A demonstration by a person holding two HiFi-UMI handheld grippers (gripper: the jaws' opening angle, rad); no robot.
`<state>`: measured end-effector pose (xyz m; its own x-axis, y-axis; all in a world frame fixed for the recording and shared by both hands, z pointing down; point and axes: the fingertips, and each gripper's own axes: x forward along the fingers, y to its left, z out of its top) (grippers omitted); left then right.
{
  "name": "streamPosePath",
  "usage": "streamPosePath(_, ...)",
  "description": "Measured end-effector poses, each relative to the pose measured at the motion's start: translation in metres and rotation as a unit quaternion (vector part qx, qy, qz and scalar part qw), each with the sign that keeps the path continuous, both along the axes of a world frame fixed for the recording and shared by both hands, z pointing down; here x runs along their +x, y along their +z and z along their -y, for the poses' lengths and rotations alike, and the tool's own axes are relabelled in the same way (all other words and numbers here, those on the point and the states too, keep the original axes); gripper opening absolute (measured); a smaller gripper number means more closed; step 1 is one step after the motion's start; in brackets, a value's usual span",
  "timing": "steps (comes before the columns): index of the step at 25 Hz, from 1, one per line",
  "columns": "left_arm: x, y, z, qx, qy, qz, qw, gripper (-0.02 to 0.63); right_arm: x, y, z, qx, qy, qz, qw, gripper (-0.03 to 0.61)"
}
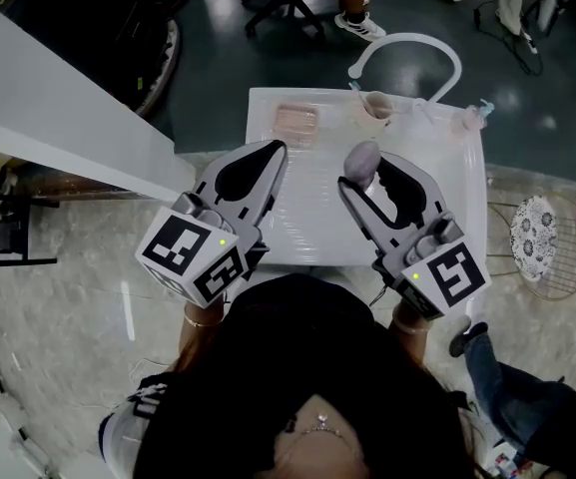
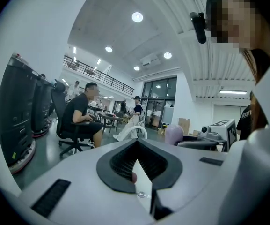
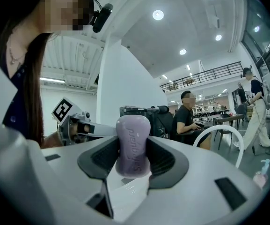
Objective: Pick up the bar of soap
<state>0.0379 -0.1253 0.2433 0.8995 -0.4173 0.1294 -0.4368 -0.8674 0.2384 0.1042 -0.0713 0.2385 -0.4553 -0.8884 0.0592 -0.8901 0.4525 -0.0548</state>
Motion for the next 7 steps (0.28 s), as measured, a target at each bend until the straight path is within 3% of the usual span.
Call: streamPosePath(7, 0.0006, -0.0006, 0.0003, 0.006, 0.001, -0.010, 0.9999, 0.000, 0.0016, 0.0031, 0.0007, 0.002, -0.001, -0.001, 1.000, 0.186)
